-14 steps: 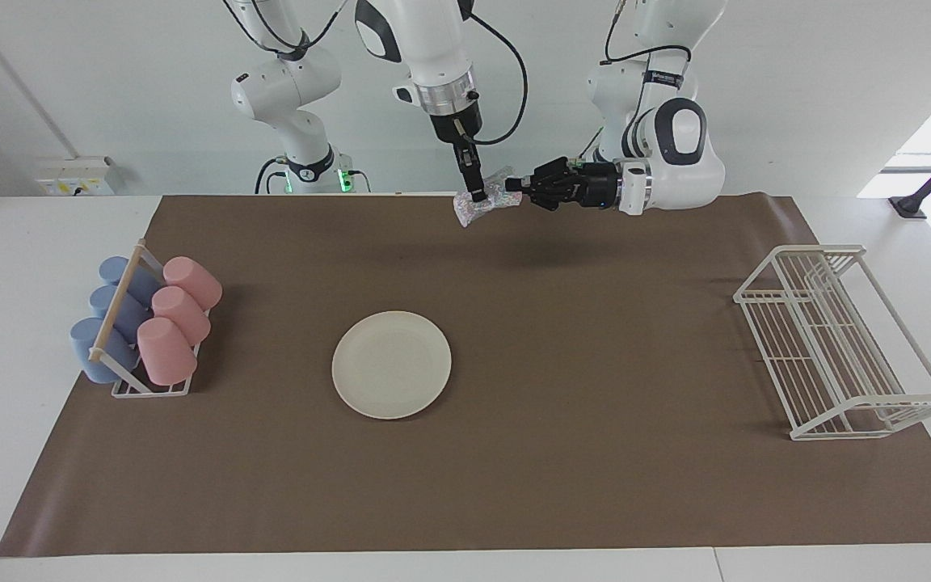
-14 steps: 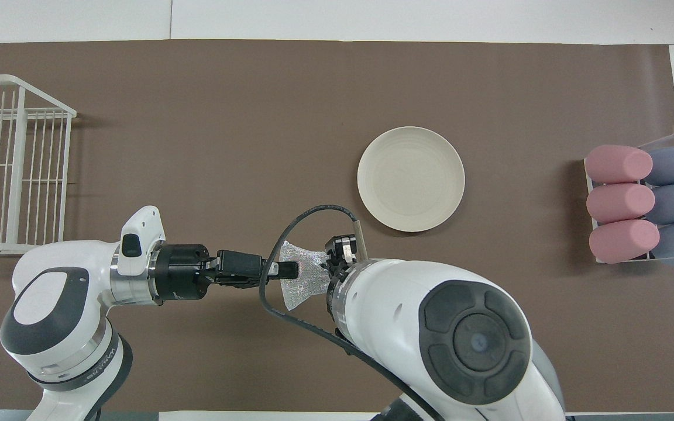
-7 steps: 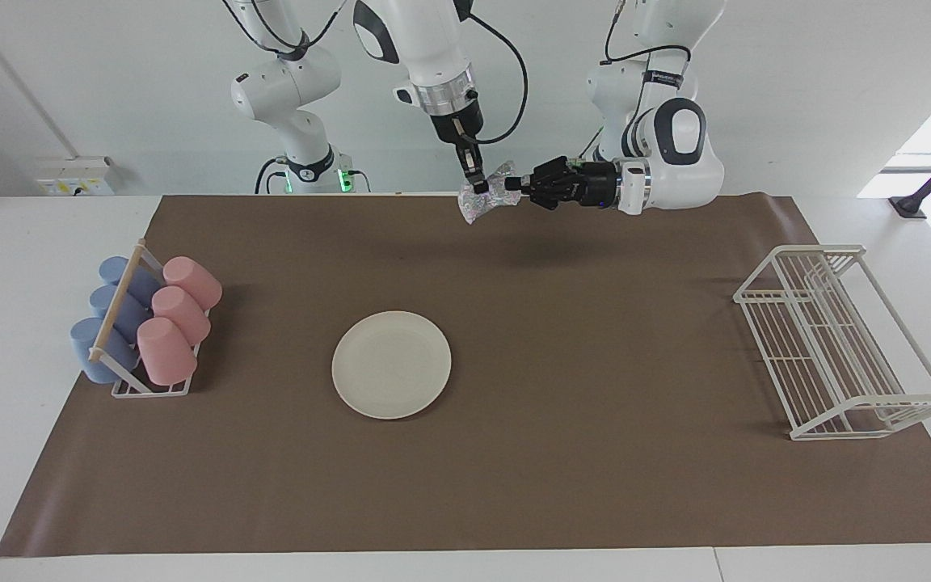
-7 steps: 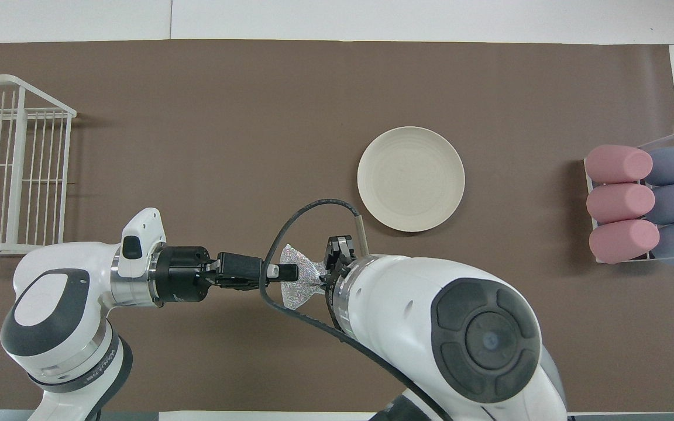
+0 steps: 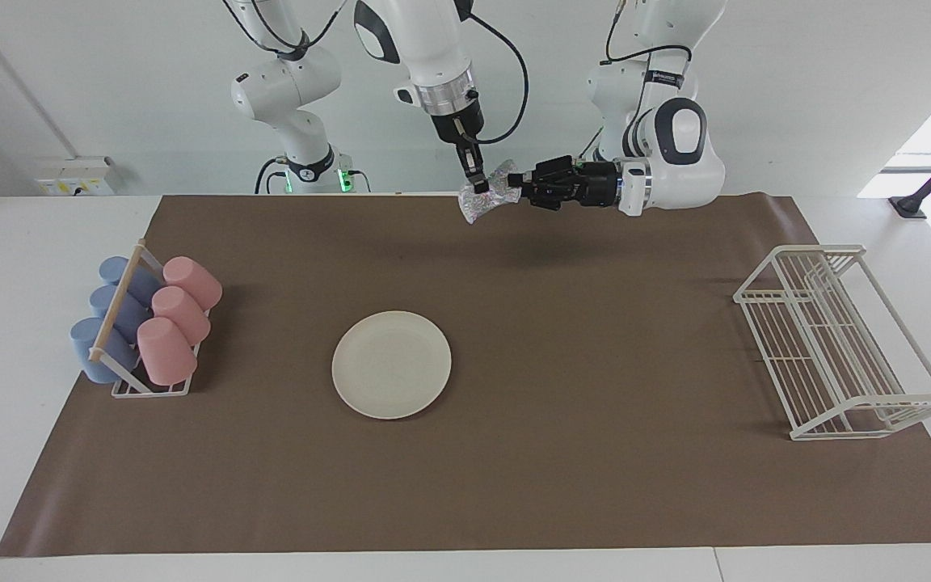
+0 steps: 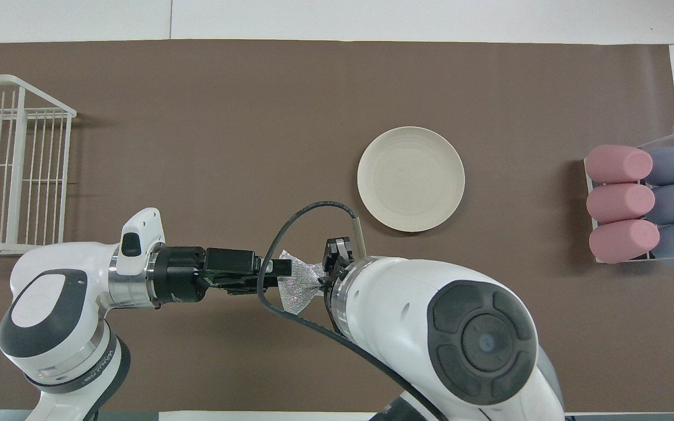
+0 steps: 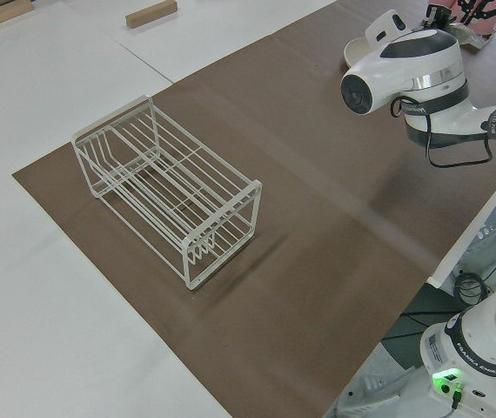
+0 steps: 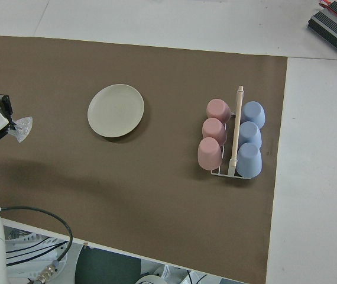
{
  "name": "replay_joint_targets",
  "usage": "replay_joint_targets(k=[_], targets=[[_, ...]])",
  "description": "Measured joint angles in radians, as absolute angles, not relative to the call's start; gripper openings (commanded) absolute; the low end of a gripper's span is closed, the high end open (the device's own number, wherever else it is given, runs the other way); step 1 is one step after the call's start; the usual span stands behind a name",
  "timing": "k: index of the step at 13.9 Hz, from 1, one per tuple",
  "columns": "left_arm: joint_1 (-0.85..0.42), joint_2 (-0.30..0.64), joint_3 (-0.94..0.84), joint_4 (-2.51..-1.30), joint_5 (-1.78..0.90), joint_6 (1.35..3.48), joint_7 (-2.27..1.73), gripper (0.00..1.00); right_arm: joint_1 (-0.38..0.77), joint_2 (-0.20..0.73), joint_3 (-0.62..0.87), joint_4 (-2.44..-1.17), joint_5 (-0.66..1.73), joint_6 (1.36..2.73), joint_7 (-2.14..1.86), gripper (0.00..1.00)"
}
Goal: Wipe plate with sponge
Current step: 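Grasp the sponge with the right gripper while the left gripper opens, then wipe the plate with the sponge in the right gripper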
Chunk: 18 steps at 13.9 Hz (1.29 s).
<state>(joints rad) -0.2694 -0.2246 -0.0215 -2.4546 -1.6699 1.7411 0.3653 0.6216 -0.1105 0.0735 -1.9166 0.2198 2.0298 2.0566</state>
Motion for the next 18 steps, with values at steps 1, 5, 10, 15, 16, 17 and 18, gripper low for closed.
replay_joint_targets(k=[1,5,10,15,16,17,18], targets=[[-0.267,-0.227,-0.019,-2.454,-1.644,1.743,0.359,1.0,0.615,-0.11,0.072,-1.918,0.22,2.03,2.02,0.0],[-0.205,-0.232,-0.01,-2.446,-1.504,1.746,0.335,1.0,0.451,-0.044,0.067,-1.951,0.22,2.135,1.72,0.0],[-0.103,-0.237,-0.006,-2.368,-1.204,1.746,0.253,1.0,0.4,0.159,0.066,-2.064,0.22,2.494,1.562,0.0],[-0.037,-0.237,-0.003,-2.314,-0.856,1.762,0.237,1.0,0.359,0.261,0.065,-2.101,0.22,2.578,1.446,0.0],[-0.031,-0.236,-0.003,-2.31,-0.788,1.777,0.235,1.0,0.357,0.278,0.065,-2.101,0.22,2.583,1.44,0.0],[-0.022,-0.236,-0.003,-2.303,-0.728,1.788,0.234,1.0,0.356,0.288,0.065,-2.101,0.22,2.59,1.427,0.0],[-0.013,-0.236,-0.003,-2.294,-0.676,1.795,0.233,1.0,0.35,0.289,0.065,-2.101,0.22,2.592,1.4,0.0]])
